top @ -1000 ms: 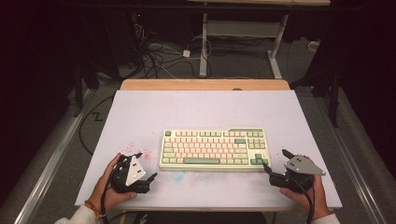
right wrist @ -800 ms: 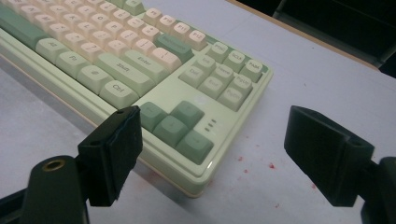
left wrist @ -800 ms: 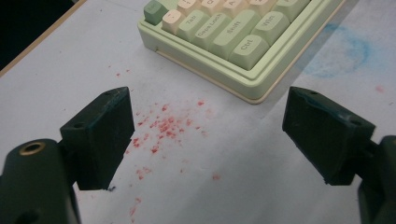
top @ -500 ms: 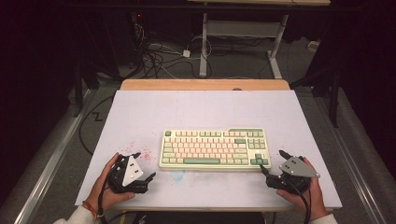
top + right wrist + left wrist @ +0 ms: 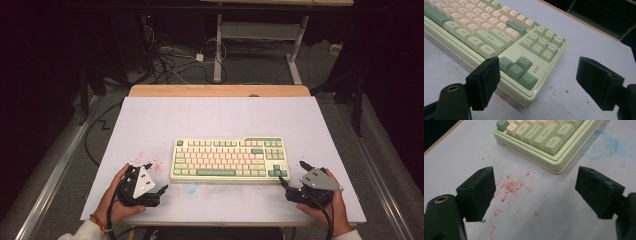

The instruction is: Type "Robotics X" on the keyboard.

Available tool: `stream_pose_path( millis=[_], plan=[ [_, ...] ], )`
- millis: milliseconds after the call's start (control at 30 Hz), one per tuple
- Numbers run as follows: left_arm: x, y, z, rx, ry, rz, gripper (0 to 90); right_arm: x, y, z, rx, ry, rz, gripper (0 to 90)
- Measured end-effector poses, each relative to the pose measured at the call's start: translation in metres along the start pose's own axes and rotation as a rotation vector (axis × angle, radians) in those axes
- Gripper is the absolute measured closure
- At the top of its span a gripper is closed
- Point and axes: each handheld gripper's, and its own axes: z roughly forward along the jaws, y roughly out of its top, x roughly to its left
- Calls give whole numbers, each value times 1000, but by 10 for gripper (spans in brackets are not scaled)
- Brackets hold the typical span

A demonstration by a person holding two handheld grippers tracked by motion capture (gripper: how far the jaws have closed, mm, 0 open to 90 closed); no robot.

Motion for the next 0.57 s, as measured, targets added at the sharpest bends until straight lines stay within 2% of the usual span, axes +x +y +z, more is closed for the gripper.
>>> stream_pose_path(
  millis=[367, 500, 567],
  plan=[
    [2, 1, 2, 10, -6, -3, 157, 0, -1, 2, 12, 1, 0, 195],
    [3, 1, 3, 14, -5, -11, 157, -2, -1, 2, 19, 25, 40, 195],
    [3, 1, 3, 15, -3, -13, 157, -1, 0, 2, 15, 19, 33, 195]
  ],
)
